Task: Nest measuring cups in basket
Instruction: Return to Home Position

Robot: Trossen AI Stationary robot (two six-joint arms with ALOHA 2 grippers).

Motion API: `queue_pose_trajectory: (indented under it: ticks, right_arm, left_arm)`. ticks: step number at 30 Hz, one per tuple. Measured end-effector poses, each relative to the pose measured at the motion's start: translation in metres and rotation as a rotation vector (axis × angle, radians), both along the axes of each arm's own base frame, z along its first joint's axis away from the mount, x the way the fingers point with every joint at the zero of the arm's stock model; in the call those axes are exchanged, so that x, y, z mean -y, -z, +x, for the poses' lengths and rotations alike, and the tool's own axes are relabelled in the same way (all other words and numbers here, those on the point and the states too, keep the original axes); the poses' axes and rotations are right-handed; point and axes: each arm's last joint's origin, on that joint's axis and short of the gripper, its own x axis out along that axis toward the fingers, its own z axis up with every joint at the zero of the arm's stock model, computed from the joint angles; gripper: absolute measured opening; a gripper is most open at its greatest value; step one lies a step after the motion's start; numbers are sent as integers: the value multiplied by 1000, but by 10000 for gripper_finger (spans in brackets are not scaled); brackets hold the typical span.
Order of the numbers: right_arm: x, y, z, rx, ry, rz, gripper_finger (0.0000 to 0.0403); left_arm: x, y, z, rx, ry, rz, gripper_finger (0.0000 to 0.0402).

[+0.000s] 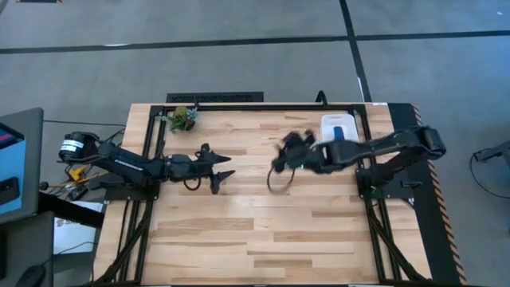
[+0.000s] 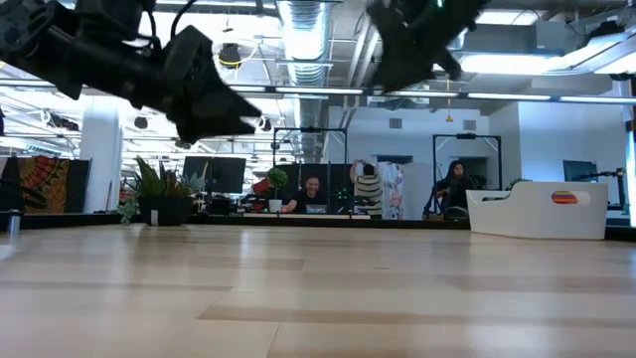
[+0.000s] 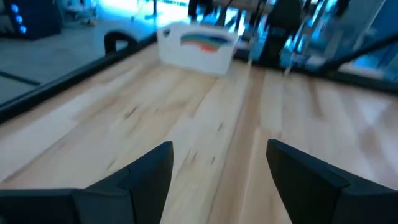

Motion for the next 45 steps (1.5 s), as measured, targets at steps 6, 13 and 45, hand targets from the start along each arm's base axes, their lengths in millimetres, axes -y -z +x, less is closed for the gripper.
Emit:
queue_pose_trajectory:
  ticks: [6, 13, 45]
  right_arm:
    - [-64, 11, 29, 28, -492, -50, 140]
    - [-105, 44, 41, -25, -756, -46, 114]
    - [11, 11, -152, 345, -733, -138, 71]
  left_arm:
    - [9, -18, 1, 187, 50, -35, 185]
    - [28, -26, 4, 219, 106, -45, 81]
    - [-29, -22, -30, 184, -3, 109, 0]
